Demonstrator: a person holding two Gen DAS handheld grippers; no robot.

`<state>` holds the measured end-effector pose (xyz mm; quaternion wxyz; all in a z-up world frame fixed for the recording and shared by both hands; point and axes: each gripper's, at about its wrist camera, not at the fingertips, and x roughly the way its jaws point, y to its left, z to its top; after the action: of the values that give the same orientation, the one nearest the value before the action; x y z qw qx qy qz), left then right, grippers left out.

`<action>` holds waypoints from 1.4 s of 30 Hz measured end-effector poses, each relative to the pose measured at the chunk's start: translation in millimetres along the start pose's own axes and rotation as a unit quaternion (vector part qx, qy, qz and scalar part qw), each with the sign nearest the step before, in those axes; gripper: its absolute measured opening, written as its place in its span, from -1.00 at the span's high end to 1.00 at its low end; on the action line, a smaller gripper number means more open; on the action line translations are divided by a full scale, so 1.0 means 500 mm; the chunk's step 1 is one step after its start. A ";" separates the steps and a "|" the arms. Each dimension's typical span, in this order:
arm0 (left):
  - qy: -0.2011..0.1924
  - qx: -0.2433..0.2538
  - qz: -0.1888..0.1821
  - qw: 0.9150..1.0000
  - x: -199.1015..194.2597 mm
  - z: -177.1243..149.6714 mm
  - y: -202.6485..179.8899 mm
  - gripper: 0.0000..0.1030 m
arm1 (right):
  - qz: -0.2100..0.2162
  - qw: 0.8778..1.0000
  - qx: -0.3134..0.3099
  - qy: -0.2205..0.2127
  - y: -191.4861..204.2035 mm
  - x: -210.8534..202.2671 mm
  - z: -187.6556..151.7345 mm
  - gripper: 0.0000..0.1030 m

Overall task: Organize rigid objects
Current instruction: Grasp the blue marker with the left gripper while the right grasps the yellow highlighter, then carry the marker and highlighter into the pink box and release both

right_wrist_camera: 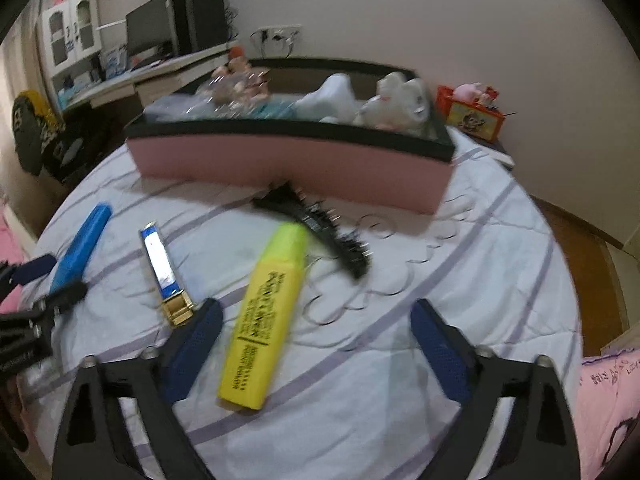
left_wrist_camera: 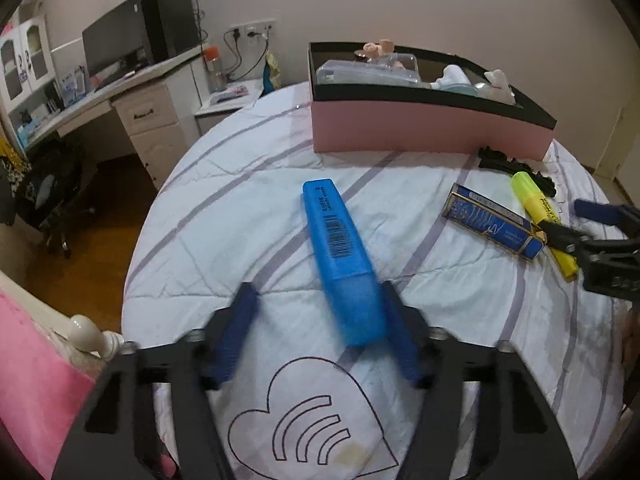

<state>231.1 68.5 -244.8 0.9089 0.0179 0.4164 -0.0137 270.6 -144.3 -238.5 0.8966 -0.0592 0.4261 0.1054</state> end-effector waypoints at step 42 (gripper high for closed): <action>-0.128 0.023 -0.064 0.989 -0.137 0.070 -0.092 0.79 | 0.061 0.981 0.022 -0.182 -0.002 -0.257 -0.009 0.48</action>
<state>210.9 21.7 -170.9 0.9513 0.0105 0.2964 -0.0838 188.6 -164.1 -141.7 0.9521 0.0069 0.2610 0.1589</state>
